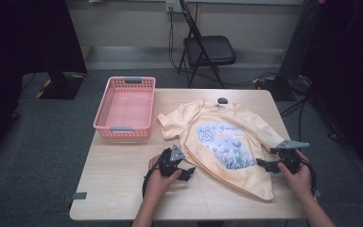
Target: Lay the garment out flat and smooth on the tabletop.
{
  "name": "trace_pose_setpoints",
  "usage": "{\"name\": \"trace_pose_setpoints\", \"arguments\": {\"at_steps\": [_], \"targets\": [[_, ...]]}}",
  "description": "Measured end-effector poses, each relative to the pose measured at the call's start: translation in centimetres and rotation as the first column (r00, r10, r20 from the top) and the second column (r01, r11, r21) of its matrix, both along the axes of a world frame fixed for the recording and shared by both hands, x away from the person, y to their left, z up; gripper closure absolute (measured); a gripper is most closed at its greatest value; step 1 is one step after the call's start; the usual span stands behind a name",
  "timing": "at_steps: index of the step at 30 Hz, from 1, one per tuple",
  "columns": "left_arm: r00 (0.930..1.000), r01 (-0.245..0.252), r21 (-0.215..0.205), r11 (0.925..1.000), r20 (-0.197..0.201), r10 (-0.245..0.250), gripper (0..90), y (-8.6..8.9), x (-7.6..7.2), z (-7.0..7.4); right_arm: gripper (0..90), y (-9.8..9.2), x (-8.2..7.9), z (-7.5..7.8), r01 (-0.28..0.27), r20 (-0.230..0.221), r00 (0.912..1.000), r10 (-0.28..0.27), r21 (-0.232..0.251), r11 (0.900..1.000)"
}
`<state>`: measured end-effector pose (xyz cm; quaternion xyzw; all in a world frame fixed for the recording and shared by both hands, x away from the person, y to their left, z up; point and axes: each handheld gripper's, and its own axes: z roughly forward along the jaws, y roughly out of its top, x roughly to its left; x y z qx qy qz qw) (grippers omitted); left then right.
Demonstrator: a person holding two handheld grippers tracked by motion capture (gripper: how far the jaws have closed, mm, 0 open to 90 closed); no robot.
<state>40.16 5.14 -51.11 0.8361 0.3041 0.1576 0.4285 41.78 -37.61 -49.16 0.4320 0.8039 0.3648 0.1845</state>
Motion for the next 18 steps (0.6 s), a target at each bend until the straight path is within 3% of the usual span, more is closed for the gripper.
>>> {"name": "trace_pose_setpoints", "arguments": {"at_steps": [18], "targets": [[1.0000, 0.000, 0.000, 1.0000, 0.000, 0.000, 14.8, 0.00, -0.01, 0.00, 11.8, -0.11, 0.32, -0.68, 0.003, -0.012, 0.9999, -0.004, -0.016, 1.000]]}}
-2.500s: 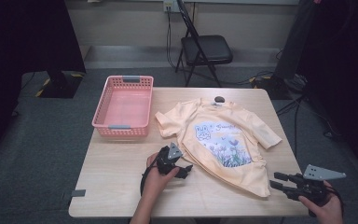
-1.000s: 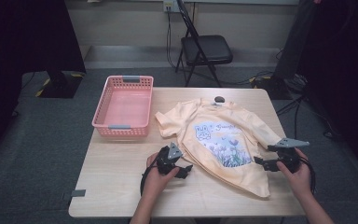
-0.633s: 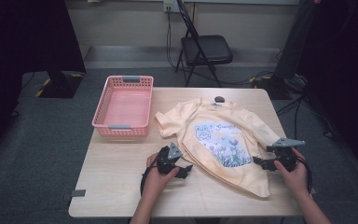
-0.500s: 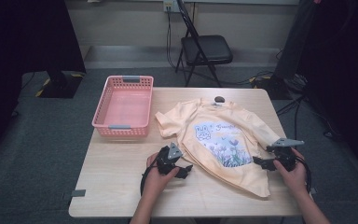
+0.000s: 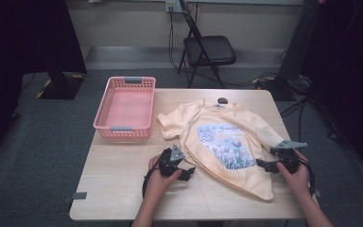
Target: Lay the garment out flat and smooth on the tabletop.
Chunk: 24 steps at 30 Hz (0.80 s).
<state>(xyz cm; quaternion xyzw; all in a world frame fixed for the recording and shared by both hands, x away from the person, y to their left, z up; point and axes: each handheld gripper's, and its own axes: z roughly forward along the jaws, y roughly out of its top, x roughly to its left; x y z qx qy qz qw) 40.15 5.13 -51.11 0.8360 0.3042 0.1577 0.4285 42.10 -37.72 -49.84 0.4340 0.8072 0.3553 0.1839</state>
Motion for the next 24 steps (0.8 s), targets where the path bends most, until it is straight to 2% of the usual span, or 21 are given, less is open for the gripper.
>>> {"name": "trace_pose_setpoints", "arguments": {"at_steps": [13, 16, 20, 24], "targets": [[1.0000, -0.001, 0.001, 1.0000, -0.001, 0.001, 14.9, 0.01, -0.02, 0.02, 11.6, 0.03, 0.01, -0.02, -0.002, 0.000, 1.0000, 0.002, -0.003, 1.000], [0.9998, -0.021, 0.000, 0.9998, -0.001, 0.021, 15.6, 0.00, -0.13, 0.03, 11.6, 0.03, 0.01, -0.02, -0.003, 0.000, 1.0000, 0.003, -0.003, 1.000], [0.9981, -0.057, -0.026, 0.9980, -0.024, 0.057, 16.6, -0.02, -0.18, 0.20, 11.6, 0.04, 0.01, -0.03, -0.003, 0.001, 1.0000, 0.003, -0.002, 1.000], [0.9981, -0.062, -0.048, 0.9970, -0.007, 0.061, 17.0, -0.04, -0.19, 0.99, 11.5, 0.03, 0.02, -0.03, -0.004, 0.001, 1.0000, 0.004, -0.002, 1.000]]}}
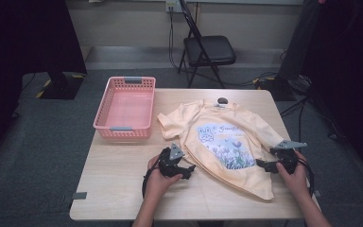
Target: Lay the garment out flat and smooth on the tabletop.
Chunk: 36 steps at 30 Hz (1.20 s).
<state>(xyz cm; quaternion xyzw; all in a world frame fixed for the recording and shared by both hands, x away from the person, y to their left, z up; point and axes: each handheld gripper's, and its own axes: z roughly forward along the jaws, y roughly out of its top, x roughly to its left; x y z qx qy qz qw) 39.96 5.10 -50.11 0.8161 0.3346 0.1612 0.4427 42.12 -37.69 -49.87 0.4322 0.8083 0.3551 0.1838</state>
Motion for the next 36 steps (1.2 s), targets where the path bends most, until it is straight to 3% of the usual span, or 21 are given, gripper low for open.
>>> {"name": "trace_pose_setpoints", "arguments": {"at_steps": [8, 14, 25, 29, 33, 36], "targets": [[0.9995, -0.031, -0.053, 0.9981, 0.008, 0.032, 22.5, 0.3, 1.1, 2.1, 11.5, 0.0, 0.0, 0.0, -0.001, 0.000, 1.0000, 0.001, 0.000, 1.000], [0.9961, -0.086, -0.040, 0.9955, 0.013, 0.087, 25.9, 0.0, 3.2, 3.1, 11.6, 0.0, 0.0, 0.0, -0.001, 0.000, 1.0000, 0.001, 0.000, 1.000], [0.9880, -0.147, -0.023, 0.9888, -0.049, 0.146, 47.9, -0.9, 6.2, 2.1, 11.6, 0.0, 0.0, 0.0, -0.002, 0.000, 1.0000, 0.002, 0.000, 1.000], [0.9889, -0.133, -0.014, 0.9910, -0.069, 0.132, 53.7, -1.2, 6.3, 1.5, 11.5, 0.0, 0.0, 0.0, -0.004, 0.001, 1.0000, 0.004, 0.000, 1.000], [0.9927, -0.104, -0.016, 0.9945, -0.063, 0.102, 55.8, -1.5, 5.7, 1.5, 11.6, 0.0, 0.0, 0.0, -0.006, 0.002, 1.0000, 0.006, -0.002, 1.000], [0.9944, -0.083, 0.015, 0.9964, -0.065, 0.084, 58.7, -1.6, 5.4, 1.3, 11.6, 0.0, 0.0, 0.0, -0.007, 0.002, 1.0000, 0.007, -0.002, 1.000]]}}
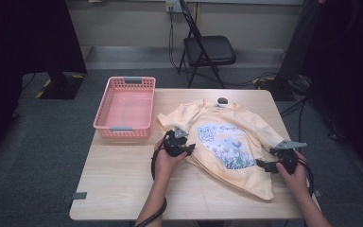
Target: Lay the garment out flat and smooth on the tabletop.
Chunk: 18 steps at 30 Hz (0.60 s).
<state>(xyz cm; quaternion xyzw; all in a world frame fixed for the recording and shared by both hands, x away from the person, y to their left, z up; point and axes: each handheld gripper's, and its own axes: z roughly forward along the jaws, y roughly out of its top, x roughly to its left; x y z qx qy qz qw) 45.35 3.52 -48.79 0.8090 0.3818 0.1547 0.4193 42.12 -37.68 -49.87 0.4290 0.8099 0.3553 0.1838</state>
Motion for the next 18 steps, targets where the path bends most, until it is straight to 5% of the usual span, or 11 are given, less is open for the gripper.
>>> {"name": "trace_pose_setpoints", "arguments": {"at_steps": [4, 9, 18], "targets": [[0.9999, 0.001, 0.010, 0.9999, -0.010, 0.000, 66.4, 0.0, -0.1, -0.3, 11.5, 0.0, 0.0, 0.0, 0.000, -0.001, 1.0000, 0.000, 0.000, 1.000], [0.9991, 0.042, 0.067, 0.9969, 0.009, -0.042, 87.1, -0.2, -0.6, 0.4, 11.5, 0.0, 0.0, 0.0, -0.002, -0.001, 1.0000, 0.002, 0.001, 1.000], [0.9988, 0.049, 0.022, 0.9986, 0.002, -0.049, 88.6, 0.6, -1.9, 1.3, 11.5, 0.0, 0.0, 0.0, -0.007, -0.001, 1.0000, 0.007, 0.000, 1.000]]}}
